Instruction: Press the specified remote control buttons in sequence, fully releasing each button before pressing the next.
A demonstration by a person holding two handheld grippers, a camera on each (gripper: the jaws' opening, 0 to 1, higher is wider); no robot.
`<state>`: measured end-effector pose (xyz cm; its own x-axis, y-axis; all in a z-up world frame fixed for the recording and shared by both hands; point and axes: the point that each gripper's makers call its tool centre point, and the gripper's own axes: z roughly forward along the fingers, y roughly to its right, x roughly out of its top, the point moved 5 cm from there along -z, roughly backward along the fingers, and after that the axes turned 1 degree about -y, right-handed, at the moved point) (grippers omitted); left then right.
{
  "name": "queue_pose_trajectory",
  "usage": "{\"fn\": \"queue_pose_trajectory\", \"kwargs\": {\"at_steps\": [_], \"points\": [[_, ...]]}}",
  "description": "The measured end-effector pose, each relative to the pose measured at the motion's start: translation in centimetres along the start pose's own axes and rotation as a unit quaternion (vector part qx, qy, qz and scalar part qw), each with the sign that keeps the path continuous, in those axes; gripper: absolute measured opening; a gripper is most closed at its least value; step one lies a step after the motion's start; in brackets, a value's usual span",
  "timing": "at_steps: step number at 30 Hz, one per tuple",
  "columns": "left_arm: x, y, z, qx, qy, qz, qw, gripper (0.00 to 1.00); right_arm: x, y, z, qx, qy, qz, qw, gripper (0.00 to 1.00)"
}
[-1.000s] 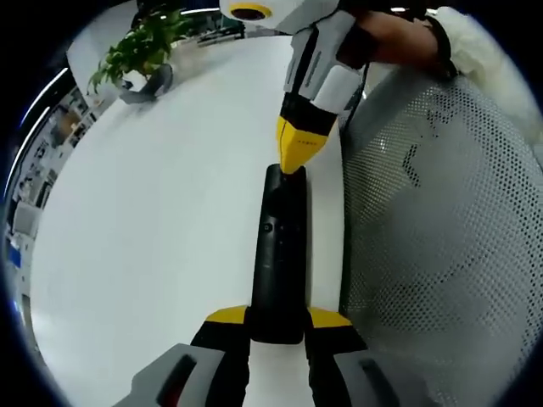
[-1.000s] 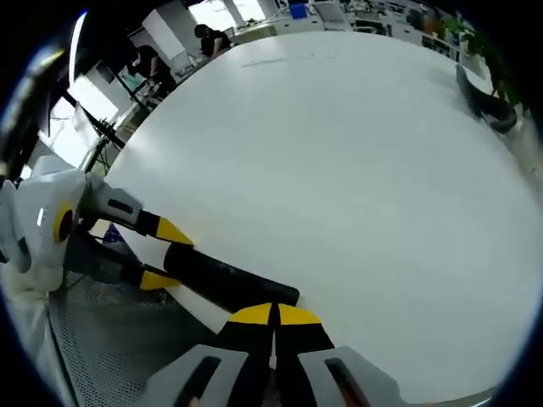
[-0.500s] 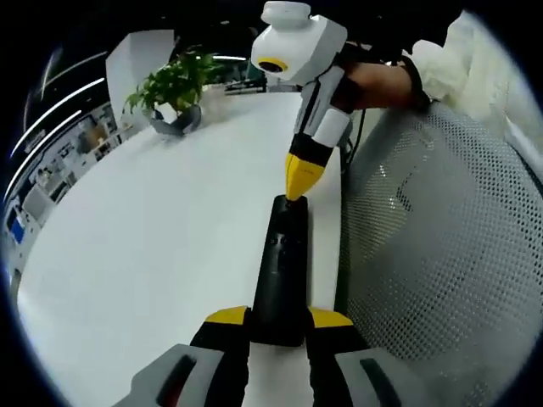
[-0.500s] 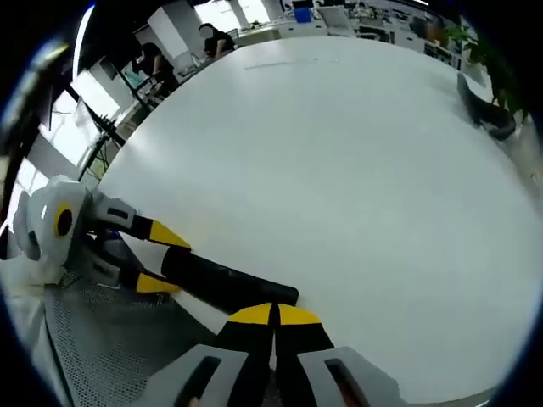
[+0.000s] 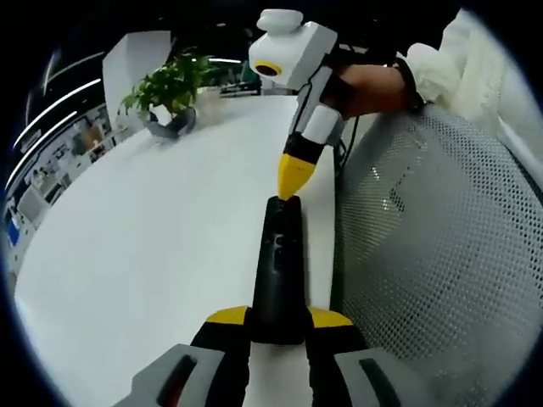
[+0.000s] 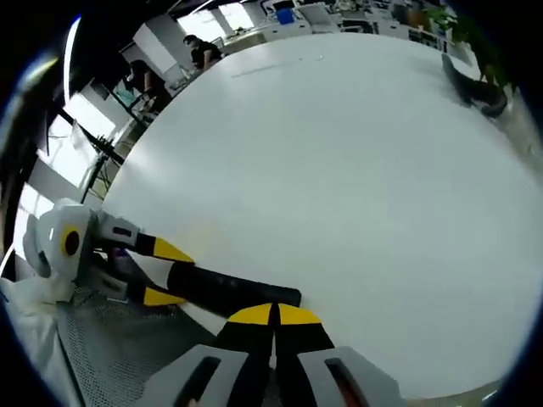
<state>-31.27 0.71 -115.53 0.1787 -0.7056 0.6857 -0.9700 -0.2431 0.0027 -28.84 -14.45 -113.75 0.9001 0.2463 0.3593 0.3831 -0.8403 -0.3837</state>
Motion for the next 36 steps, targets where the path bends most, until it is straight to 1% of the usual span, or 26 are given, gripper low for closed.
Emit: {"fn": "queue_pose_trajectory", "kwargs": {"at_steps": [7, 12, 14, 17, 20, 22, 24, 28, 36], "points": [[0.06, 0.11, 0.02, -0.002, 0.002, -0.001, 1.0000, 0.24, -0.03, -0.40, 0.13, 0.020, -0.001, 0.011, 0.9998, 0.00], [0.14, 0.14, 0.10, -0.002, 0.006, 0.000, 1.0000, 0.25, -0.12, -0.50, 0.44, 0.013, -0.008, -0.004, 0.9999, 0.00], [0.14, 0.13, 0.09, -0.001, 0.006, -0.001, 1.0000, 0.25, -0.09, -0.48, 0.40, 0.010, -0.006, -0.006, 0.9999, 0.00], [0.18, 0.14, 0.12, -0.002, 0.009, -0.001, 1.0000, 0.25, -0.14, -0.39, 0.40, 0.011, -0.006, 0.001, 0.9999, 0.00], [0.23, 0.25, 0.20, -0.002, 0.016, 0.000, 0.9999, 0.25, -0.20, -0.21, 0.37, 0.018, -0.006, 0.016, 0.9997, 0.00], [0.25, 0.23, 0.24, -0.002, 0.016, 0.000, 0.9999, 0.25, -0.23, -0.34, 0.45, 0.016, -0.006, 0.008, 0.9998, 0.00], [0.24, 0.22, 0.24, -0.003, 0.016, 0.000, 0.9999, 0.25, -0.25, -0.50, 0.51, 0.009, -0.004, -0.010, 0.9999, 0.00], [0.23, 0.21, 0.24, -0.003, 0.016, 0.000, 0.9999, 0.25, -0.24, -0.63, 0.51, 0.000, -0.003, -0.020, 0.9998, 0.00], [0.24, 0.20, 0.25, -0.003, 0.017, 0.002, 0.9998, 0.25, -0.18, -0.49, 0.35, 0.013, -0.007, -0.006, 0.9999, 0.00]]}}
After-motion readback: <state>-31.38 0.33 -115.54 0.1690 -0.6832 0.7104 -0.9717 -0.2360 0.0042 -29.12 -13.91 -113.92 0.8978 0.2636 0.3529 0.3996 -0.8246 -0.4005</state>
